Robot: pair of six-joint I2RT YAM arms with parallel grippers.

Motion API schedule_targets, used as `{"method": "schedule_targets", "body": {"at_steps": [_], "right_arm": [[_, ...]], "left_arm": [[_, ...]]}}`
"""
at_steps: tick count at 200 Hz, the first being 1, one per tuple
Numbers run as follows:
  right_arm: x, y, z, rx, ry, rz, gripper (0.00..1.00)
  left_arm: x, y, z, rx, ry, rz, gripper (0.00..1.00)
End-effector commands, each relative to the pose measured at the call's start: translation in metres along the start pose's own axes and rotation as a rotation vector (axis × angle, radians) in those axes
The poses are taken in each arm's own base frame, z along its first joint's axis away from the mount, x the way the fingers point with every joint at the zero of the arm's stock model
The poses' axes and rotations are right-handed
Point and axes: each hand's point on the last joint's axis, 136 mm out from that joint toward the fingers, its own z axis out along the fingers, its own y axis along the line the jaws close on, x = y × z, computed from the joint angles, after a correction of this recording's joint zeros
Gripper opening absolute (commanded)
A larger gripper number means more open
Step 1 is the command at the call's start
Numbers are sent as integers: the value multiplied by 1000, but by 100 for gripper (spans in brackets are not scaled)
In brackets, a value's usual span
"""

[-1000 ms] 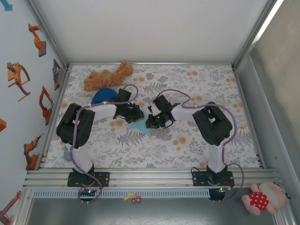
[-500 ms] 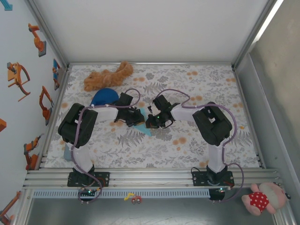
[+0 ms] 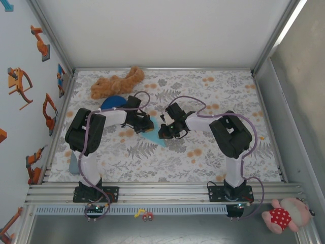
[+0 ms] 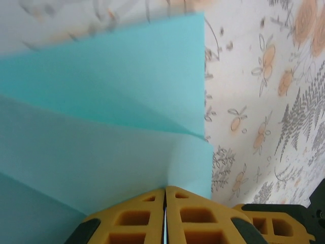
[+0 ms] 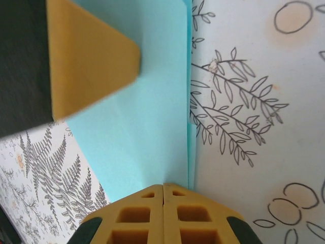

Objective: Fold a paper plane with a square sheet of paper (pick it up from the middle)
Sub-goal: Fourth fold the wing at the center of the table.

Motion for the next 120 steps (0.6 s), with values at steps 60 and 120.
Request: {"method": "schedule_targets", "body": {"at_steps": [60, 120], "right_arm": [[73, -86, 7, 301, 199, 160, 0], [44, -56, 3, 189, 107, 158, 0]], "left_arm": [[-63, 92, -33, -253, -145, -81, 11], [-84, 53, -53, -158, -209, -39, 11]]}}
